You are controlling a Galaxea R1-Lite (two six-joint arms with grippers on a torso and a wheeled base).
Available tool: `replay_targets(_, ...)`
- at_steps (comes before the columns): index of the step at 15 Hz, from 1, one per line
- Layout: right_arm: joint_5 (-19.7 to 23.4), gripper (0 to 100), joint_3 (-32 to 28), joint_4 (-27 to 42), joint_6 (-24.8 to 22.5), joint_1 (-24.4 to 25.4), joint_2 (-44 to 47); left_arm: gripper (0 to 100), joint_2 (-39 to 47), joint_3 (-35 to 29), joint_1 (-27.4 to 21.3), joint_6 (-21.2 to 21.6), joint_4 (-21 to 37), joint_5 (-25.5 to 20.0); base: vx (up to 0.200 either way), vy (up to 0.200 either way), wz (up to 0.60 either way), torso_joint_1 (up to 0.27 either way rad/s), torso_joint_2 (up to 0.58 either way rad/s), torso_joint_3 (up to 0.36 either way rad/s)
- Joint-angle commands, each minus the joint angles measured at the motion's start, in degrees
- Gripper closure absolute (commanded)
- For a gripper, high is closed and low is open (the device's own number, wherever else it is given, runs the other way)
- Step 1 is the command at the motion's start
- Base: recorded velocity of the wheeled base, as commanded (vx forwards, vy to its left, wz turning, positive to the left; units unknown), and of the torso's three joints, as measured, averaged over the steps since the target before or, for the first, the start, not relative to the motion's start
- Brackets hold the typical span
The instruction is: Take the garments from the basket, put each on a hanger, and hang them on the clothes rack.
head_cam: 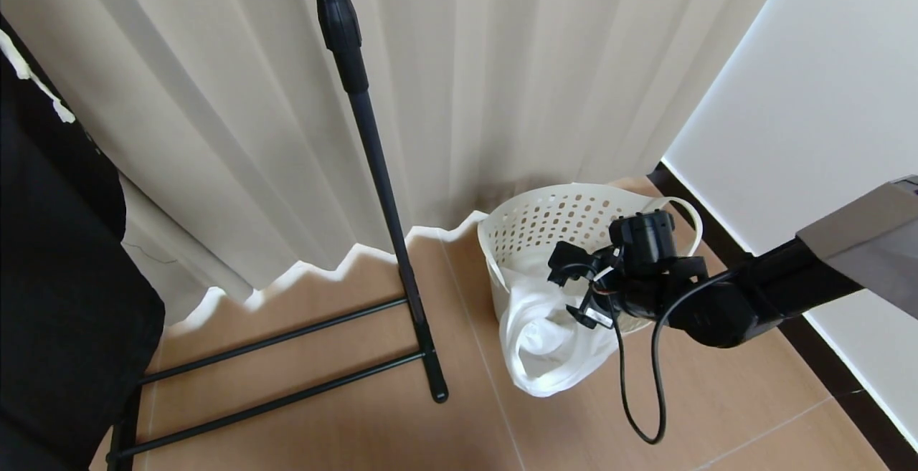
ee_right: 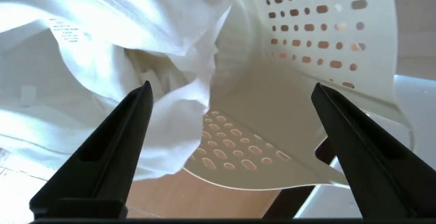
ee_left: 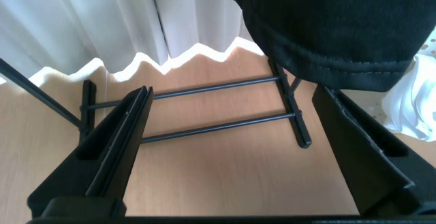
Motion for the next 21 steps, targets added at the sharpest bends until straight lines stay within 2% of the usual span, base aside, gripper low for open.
replay_targets(1, -0.5, 0, -3.9, -0.6, -0.5, -1.4, 6.9, 0, 0.1, 0.0, 0.0, 0.0, 0.0, 0.0, 0.000, 0.000, 0.00, 0.000, 0.00, 0.000)
replay_targets(5, 0.1, 0, -8.9, -0.8, -1.4, -2.9, 11.4, 0, 0.1, 0.0, 0.0, 0.0, 0.0, 0.0, 0.000, 0.000, 0.00, 0.000, 0.00, 0.000)
replay_targets(11, 0.4, 0, -10.3, -1.9, -1.2, -3.9, 14.2, 0, 0.1, 0.0, 0.0, 0.0, 0.0, 0.0, 0.000, 0.000, 0.00, 0.000, 0.00, 0.000)
replay_targets(15, 1.9, 0, -10.8, -10.2, -0.8, -4.0, 18.0, 0, 0.1, 0.0, 0.0, 0.0, 0.0, 0.0, 0.000, 0.000, 0.00, 0.000, 0.00, 0.000)
replay_targets(17, 3.4, 0, -11.2, -10.8, -0.8, -4.0, 18.1, 0, 0.1, 0.0, 0.0, 0.0, 0.0, 0.0, 0.000, 0.000, 0.00, 0.000, 0.00, 0.000)
replay_targets(21, 6.6, 0, -12.4, -10.9, 2.5, -4.0, 18.0, 0, 0.1, 0.0, 0.0, 0.0, 0.0, 0.0, 0.000, 0.000, 0.00, 0.000, 0.00, 0.000)
